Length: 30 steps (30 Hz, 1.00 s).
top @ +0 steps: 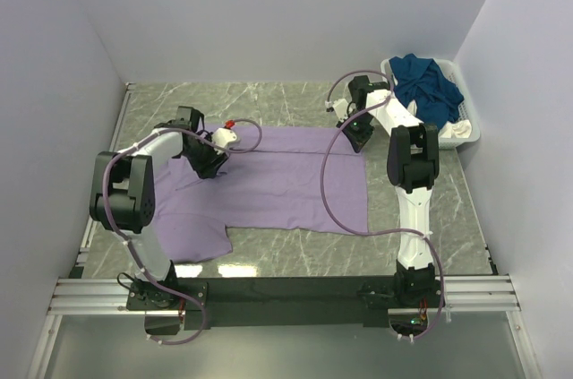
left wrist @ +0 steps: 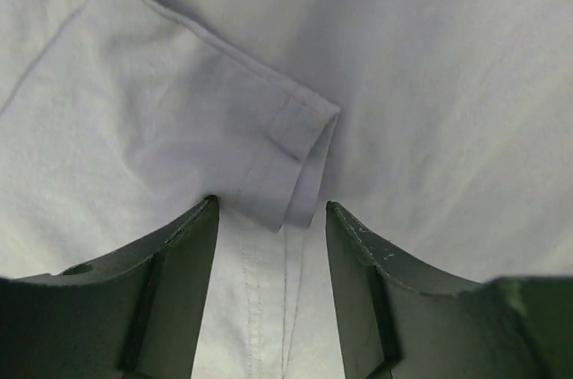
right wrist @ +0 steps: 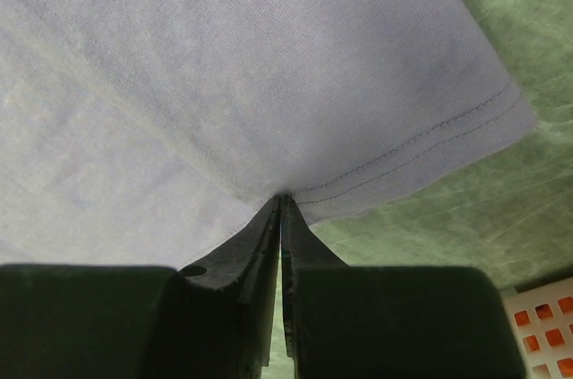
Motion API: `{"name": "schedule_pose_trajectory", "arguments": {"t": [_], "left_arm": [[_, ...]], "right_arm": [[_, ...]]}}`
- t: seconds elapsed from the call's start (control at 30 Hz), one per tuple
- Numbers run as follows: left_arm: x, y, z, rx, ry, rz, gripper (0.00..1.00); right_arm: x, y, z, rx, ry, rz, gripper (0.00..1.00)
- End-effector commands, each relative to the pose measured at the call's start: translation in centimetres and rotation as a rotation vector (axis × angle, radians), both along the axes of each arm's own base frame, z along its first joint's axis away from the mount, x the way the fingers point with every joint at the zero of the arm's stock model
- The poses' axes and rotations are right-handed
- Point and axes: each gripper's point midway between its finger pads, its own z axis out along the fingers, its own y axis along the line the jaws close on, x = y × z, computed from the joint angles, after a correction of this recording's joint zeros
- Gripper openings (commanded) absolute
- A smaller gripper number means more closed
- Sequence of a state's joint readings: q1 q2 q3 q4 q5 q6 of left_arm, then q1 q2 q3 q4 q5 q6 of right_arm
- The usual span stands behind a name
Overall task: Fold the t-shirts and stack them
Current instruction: Fold the tshirt
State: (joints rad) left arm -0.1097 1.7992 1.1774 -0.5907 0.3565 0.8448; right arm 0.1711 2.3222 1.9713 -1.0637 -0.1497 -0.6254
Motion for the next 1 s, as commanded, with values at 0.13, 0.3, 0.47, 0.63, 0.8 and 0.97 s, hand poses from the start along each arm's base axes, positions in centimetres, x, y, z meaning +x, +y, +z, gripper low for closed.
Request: {"name": "schedule_pose_trajectory", "arguments": {"t": [0.13, 0.3, 0.47, 0.63, 0.8, 0.97], "left_arm": [[1.3, -0.5, 0.6, 0.024, -0.053, 0.013, 0.47], [0.8, -0.6, 0.8, 0.025, -0.031, -0.008, 0.19], [-0.8, -1.5, 2.7, -0.025, 0.008, -0.073, 0.01], [-3.2, -2.3, 3.7, -0.077, 0.095, -0.122, 0.01], [-3.2, -2.1, 2.6, -0.062, 0.128, -0.099, 0.06], [-2.4, -1.4, 2.8, -0.117, 0.146, -0.042, 0.46]], "right_arm": [[0.2, -0.5, 0.4, -0.013, -0.012, -0.004, 0.1], [0.4, -0.7, 0.5, -0.016, -0.016, -0.006, 0.1], [0.4, -0.8, 0.6, -0.018, -0.018, -0.006, 0.09], [0.4, -0.9, 0.9, -0.017, -0.026, -0.005, 0.08], [0.4, -0.9, 0.8, -0.012, -0.024, -0.006, 0.09], [0.9, -0.9, 1.4, -0.012, -0.045, -0.009, 0.08]]}}
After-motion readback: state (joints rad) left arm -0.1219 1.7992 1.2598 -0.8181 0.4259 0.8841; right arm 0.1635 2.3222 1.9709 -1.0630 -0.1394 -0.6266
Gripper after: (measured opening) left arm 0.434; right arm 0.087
